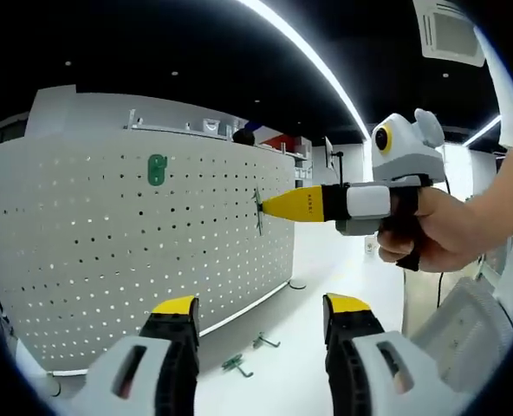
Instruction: Insert the hook assembly into the mounting plate slot until the hook locks in place.
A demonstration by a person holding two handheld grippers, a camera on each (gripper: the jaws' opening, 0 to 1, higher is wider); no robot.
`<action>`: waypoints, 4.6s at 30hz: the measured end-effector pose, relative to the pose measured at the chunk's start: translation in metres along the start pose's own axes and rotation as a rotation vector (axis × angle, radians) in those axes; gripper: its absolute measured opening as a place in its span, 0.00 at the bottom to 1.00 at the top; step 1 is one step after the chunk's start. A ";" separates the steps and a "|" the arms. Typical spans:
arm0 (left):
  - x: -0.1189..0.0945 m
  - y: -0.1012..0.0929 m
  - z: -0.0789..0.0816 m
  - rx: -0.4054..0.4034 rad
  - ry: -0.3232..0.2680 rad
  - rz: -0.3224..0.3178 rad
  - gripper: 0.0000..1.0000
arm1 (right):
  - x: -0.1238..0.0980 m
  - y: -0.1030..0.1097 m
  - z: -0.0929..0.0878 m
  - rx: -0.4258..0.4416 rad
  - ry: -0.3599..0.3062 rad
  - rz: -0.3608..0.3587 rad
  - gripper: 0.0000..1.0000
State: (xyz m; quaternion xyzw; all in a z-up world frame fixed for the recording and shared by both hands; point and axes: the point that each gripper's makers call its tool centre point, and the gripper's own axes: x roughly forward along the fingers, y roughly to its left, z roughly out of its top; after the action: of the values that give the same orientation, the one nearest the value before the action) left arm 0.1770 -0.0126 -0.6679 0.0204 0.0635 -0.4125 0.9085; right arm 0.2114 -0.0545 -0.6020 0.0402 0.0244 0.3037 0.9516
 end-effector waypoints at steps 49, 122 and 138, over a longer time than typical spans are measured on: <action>-0.071 0.034 -0.046 -0.060 0.058 -0.012 0.62 | 0.052 -0.055 0.056 0.008 -0.075 -0.128 0.00; -0.091 0.050 -0.062 -0.107 0.084 0.093 0.60 | 0.108 -0.096 0.064 -0.108 -0.111 -0.262 0.01; -0.091 0.048 -0.062 -0.106 0.069 0.091 0.59 | 0.113 -0.095 0.066 -0.161 -0.080 -0.396 0.02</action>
State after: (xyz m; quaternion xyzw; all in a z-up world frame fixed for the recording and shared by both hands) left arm 0.1481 0.0927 -0.7181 -0.0108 0.1158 -0.3661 0.9233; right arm 0.3626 -0.0696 -0.5477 -0.0294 -0.0305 0.1100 0.9930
